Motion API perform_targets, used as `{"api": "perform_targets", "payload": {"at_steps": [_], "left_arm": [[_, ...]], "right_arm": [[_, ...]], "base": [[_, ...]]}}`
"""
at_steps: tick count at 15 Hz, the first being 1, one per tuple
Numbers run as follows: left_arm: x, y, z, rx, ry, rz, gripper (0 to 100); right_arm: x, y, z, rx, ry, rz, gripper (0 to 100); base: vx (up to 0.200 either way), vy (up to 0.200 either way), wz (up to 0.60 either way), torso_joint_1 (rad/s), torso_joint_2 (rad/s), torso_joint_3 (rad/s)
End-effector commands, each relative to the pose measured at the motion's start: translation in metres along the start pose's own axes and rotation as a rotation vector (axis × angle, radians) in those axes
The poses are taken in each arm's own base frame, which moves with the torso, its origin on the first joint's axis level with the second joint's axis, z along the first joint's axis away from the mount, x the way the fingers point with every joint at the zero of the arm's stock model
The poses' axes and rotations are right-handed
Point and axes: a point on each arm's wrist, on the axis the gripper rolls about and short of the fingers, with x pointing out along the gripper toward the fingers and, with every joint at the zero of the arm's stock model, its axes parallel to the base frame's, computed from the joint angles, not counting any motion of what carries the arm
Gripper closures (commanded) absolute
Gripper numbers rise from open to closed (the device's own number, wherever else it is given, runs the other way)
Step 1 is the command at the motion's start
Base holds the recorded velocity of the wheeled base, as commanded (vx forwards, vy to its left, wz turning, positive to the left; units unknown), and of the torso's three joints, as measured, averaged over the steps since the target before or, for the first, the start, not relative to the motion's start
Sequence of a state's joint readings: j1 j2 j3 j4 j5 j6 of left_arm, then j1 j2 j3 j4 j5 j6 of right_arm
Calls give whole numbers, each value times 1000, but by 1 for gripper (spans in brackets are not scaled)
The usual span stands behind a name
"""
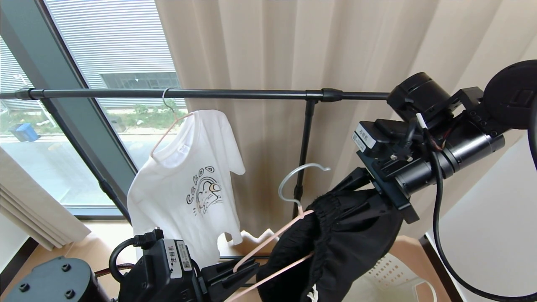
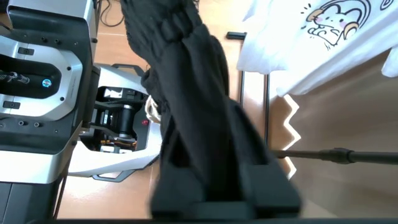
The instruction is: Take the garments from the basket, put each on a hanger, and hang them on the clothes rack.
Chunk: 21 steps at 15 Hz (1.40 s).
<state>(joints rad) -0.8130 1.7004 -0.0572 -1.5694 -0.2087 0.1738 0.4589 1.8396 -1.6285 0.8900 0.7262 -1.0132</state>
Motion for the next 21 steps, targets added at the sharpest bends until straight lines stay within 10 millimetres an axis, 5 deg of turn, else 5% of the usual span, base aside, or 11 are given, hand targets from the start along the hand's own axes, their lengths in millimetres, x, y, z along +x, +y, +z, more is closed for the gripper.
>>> {"api": "perform_targets", "payload": {"at_steps": [1,8,9,13,18,21], "left_arm": [[0,0,-1,-1,3,0,100],[-1,0,-2,-3,9,0,100],[-1,0,-2,-3,9,0,0],[-13,5,-8,-37,48,42,0],[-43,41,8,-348,-91,269,0],[-47,49,5,-387,-79,332,0]], "right_arm": [[-1,2,1,-5,-3,0,100],[-10,18,1,-8,-3,0,100],[-12,20,1,-10,-5,-2,100],[-16,25,3,-12,-2,-16,100],[-31,30,12,-55,55,-168,100],[-36,28,20,-92,124,-320,100]], "base": [[0,0,0,0,0,0],[0,0,0,0,0,0],[0,0,0,0,0,0],[0,0,0,0,0,0],[0,0,0,0,0,0],[0,0,0,0,0,0]]}}
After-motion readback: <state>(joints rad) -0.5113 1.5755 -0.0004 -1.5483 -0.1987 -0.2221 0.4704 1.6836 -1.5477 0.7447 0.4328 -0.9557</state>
